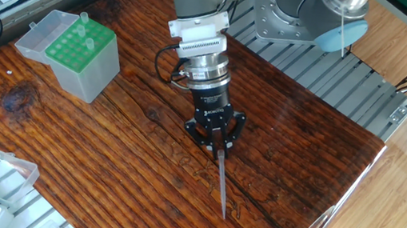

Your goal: Insert a large pipette tip into the holder for large pipette tips

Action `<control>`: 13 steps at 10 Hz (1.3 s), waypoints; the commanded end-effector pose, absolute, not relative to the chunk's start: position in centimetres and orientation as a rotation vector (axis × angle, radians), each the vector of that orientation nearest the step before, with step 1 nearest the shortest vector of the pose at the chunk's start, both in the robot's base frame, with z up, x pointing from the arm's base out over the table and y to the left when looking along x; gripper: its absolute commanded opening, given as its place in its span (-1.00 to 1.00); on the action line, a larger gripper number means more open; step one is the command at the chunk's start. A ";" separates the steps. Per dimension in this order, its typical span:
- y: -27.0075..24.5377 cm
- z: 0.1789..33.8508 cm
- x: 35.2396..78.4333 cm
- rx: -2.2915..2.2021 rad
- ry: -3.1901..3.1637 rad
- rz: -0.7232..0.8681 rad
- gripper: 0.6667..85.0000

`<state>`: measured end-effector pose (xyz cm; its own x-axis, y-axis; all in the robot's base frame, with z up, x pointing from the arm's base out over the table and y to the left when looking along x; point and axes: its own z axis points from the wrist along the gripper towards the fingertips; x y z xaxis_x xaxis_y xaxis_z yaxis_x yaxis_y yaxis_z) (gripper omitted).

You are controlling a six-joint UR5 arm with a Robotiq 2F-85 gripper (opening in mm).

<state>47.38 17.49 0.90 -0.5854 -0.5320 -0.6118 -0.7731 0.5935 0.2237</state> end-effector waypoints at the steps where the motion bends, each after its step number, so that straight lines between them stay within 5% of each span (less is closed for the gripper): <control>1: 17.3 1.0 47.6 -1.022 2.339 0.659 -0.50; 13: 15.6 2.0 46.5 -1.000 2.437 0.668 -0.87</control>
<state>46.63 16.26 0.92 -0.6292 -0.5367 -0.5622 -0.7483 0.6140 0.2513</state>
